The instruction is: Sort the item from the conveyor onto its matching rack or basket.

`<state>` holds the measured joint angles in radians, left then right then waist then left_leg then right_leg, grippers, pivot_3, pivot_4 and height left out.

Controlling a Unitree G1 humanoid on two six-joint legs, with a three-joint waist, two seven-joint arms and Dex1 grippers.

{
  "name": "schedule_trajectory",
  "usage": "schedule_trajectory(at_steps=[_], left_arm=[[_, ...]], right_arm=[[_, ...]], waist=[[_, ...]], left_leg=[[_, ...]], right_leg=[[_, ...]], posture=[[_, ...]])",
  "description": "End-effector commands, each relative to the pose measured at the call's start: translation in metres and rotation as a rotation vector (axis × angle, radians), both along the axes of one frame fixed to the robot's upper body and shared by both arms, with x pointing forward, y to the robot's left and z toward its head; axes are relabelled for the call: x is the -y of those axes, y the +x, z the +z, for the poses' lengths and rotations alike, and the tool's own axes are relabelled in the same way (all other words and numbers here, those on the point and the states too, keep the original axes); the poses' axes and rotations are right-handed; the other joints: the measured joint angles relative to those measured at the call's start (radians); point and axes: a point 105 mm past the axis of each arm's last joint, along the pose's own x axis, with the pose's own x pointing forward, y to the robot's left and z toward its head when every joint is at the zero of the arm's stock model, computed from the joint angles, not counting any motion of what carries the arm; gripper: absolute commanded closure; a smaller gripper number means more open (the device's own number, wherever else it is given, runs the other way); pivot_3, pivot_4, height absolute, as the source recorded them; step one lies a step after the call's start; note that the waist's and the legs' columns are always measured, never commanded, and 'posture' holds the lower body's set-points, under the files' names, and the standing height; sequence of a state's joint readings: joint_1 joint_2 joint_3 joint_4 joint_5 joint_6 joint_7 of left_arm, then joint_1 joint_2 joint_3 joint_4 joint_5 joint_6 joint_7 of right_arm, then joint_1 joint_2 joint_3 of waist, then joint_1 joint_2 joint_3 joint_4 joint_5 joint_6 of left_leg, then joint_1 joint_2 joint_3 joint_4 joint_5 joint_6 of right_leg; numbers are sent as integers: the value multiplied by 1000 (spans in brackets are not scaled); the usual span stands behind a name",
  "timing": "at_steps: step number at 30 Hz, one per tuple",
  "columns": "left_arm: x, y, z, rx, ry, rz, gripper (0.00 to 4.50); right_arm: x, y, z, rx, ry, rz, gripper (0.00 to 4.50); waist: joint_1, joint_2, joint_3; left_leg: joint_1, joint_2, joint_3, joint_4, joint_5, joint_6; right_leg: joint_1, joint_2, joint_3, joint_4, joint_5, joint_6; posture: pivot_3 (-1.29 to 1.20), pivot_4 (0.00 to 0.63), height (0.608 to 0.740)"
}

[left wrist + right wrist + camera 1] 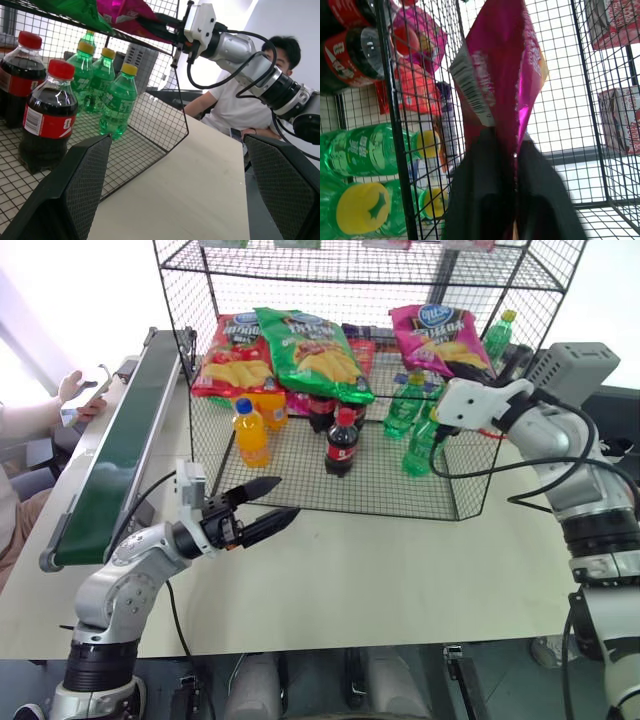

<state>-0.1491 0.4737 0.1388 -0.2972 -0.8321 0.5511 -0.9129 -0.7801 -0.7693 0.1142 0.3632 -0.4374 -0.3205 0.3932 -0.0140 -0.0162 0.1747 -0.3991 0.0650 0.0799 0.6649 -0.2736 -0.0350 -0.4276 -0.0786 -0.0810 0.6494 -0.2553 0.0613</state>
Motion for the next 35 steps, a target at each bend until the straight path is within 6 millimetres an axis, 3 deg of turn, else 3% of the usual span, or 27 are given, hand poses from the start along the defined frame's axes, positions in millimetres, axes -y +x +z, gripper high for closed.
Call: schedule_trajectory(at_steps=[1,4,8,13,17,20,23,28,32,35], left_arm=[[2,-5,9,51,-2,-14,0],[4,-5,10,49,-12,-20,0],[5,-5,8,53,2,-30,0],[4,-5,8,54,5,-25,0],[-1,-2,11,84,15,19,0],[-14,7,12,117,82,137,0],[-39,15,15,150,152,290,0],[-89,4,13,127,351,432,0],[-123,-7,13,99,422,511,0],[-134,-13,5,49,482,508,0]], right_arm=[[1,-4,25,47,67,25,2207],[-3,-8,21,-24,115,84,708],[-6,-13,25,-50,166,141,708],[-25,-34,29,-167,398,362,708],[-21,-57,61,-24,511,466,708],[-31,-81,72,-151,716,664,708],[-40,-100,55,-380,804,760,708],[-24,-128,-15,-781,783,677,708],[5,-132,-55,-829,755,524,708],[12,-132,-64,-872,826,512,708]], waist=[[0,0,0],[0,0,0],[0,0,0],[1,0,0],[3,0,0],[5,0,0],[4,0,0],[6,0,0],[6,0,0],[3,0,0]], left_leg=[[0,0,0,0,0,0],[0,0,0,0,0,0],[0,0,0,0,0,0],[0,0,0,0,0,0],[0,0,0,0,0,0],[0,0,-1,0,0,0],[0,1,-2,0,0,1],[0,1,-1,0,-2,3],[0,0,-1,0,-2,3],[1,0,0,0,-2,3]], right_leg=[[0,0,0,0,0,0],[0,0,0,0,0,0],[0,0,0,0,0,0],[0,0,0,0,0,0],[0,0,0,0,0,0],[0,-1,-1,0,0,0],[1,0,-1,0,0,0],[1,0,-1,-1,0,0],[1,-1,-1,-2,0,-1],[1,0,-1,-2,0,-1]], posture=[[0,150,740],[0,150,740],[0,150,740],[0,150,740],[0,150,740],[0,150,740],[0,150,740],[0,150,740],[0,150,740],[0,150,740]])
